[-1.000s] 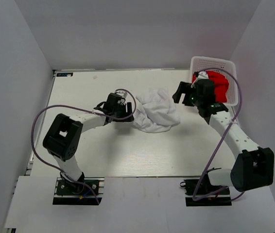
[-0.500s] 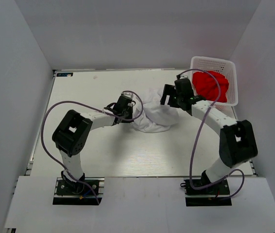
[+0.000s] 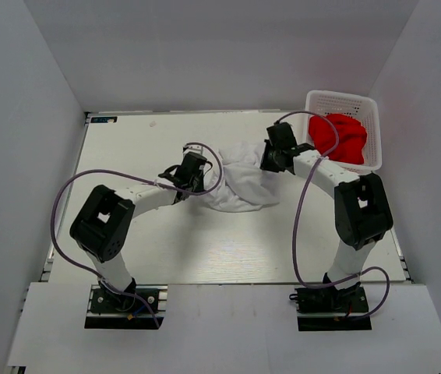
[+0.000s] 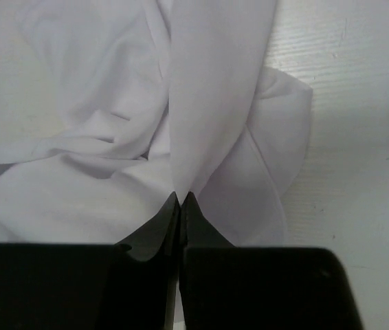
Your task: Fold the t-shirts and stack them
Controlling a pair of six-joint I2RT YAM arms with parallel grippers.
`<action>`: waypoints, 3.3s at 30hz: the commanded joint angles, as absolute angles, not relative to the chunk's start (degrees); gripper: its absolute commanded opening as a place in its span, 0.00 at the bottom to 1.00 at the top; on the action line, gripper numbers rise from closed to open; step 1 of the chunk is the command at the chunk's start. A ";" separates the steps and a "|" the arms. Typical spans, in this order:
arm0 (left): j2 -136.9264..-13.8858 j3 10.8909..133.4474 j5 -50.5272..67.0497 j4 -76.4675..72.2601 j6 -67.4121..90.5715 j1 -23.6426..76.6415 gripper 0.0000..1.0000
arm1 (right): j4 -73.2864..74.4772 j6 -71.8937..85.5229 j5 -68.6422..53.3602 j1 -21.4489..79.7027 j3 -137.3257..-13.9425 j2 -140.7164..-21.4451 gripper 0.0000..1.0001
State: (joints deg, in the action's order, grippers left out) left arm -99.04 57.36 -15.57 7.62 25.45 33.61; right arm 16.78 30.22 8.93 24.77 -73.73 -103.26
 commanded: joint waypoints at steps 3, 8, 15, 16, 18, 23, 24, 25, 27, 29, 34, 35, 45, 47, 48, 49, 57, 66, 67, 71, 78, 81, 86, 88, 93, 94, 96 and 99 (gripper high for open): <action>-96.14 72.74 -29.68 14.84 21.98 31.47 0.00 | 18.97 24.71 11.50 24.87 -91.96 -102.30 0.00; -100.98 102.09 -43.76 26.63 12.41 29.54 0.00 | 21.09 18.02 18.26 24.35 -114.32 -105.91 0.00; -94.41 108.41 -49.56 22.95 2.99 26.72 0.00 | 10.82 13.01 23.47 23.38 -111.83 -96.61 0.00; -92.57 105.41 -50.44 22.07 2.99 26.72 0.00 | 10.03 12.57 21.64 23.29 -106.92 -95.46 0.00; -86.59 94.30 -52.37 20.84 5.53 26.72 0.00 | 7.65 12.74 19.26 23.38 -100.58 -90.29 0.00; -80.51 76.31 -53.36 34.31 28.50 25.40 0.77 | 2.37 19.94 5.72 23.73 -68.14 -82.44 0.79; -79.72 72.98 -52.04 36.19 31.09 24.88 1.00 | 3.24 21.87 4.06 23.90 -64.46 -82.35 0.86; -79.72 71.82 -51.42 38.30 33.64 24.87 1.00 | 4.30 22.15 3.78 23.82 -62.95 -82.61 0.90; -79.72 69.88 -49.93 43.30 39.17 24.87 1.00 | 9.57 22.59 5.70 23.99 -63.54 -83.93 0.90; -79.11 68.47 -48.79 43.33 39.20 24.35 1.00 | 11.24 22.24 6.41 24.43 -63.20 -84.11 0.90; -81.29 67.24 -44.22 39.46 36.56 24.35 1.00 | 9.14 20.66 6.16 25.05 -61.87 -85.34 0.90; -82.17 67.24 -43.69 39.46 36.56 24.35 1.00 | 9.23 19.78 5.98 25.22 -62.92 -85.95 0.90; -90.70 65.30 -34.63 36.91 39.37 16.01 1.00 | 17.04 11.87 8.34 31.72 -95.54 -112.22 0.90; -90.70 63.99 -32.44 35.43 39.90 13.19 1.00 | 19.41 11.69 9.05 31.99 -101.31 -120.74 0.90; -90.70 63.11 -31.65 34.72 39.90 12.40 1.00 | 20.12 11.78 9.14 32.60 -110.56 -122.76 0.90; -90.18 62.06 -29.47 33.76 39.90 10.83 1.00 | 20.65 11.78 8.79 32.52 -113.35 -127.22 0.90; -94.92 63.54 -20.05 30.33 35.95 6.59 1.00 | 18.38 12.47 4.32 34.01 -125.26 -141.95 0.90; -95.45 61.71 -18.19 28.74 35.42 5.54 1.00 | 15.47 13.62 3.78 36.21 -100.13 -128.53 0.88; -95.45 61.70 -18.19 28.74 35.42 5.54 1.00 | 15.03 13.80 3.00 36.12 -98.37 -127.63 0.88; -95.98 61.70 -18.19 29.44 35.42 5.54 1.00 | 12.92 12.67 0.62 38.23 -85.65 -121.74 0.86; -93.26 59.86 -18.37 30.23 35.42 5.54 1.00 | 10.38 8.17 -2.37 41.30 -74.62 -112.33 0.86; -93.25 59.15 -17.75 29.71 35.42 5.54 1.00 | 8.97 8.61 -1.94 41.57 -73.65 -109.78 0.86; -93.25 58.01 -19.15 31.54 36.12 5.54 1.00 | 6.51 10.01 4.37 40.35 -76.10 -105.47 0.90; -93.25 57.49 -20.39 32.61 38.31 5.54 1.00 | 7.47 13.26 9.20 39.47 -78.82 -106.08 0.90; -89.92 55.63 -25.66 35.32 42.79 5.54 1.00 | 12.55 15.82 13.18 37.09 -87.70 -111.16 0.90; -89.91 55.03 -25.66 35.33 42.80 5.54 1.00 | 13.00 15.21 13.36 36.65 -88.76 -111.79 0.90; -89.30 54.40 -26.37 35.33 43.33 5.54 1.00 | 13.97 15.03 14.50 36.30 -92.70 -115.03 0.90; -89.30 53.09 -25.58 35.33 43.85 5.54 1.00 | 17.30 16.25 17.21 35.51 -97.54 -118.38 0.90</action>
State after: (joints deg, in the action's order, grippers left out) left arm -92.05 54.19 -24.05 34.74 41.82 5.74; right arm 12.47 14.74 12.86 35.83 -93.41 -114.93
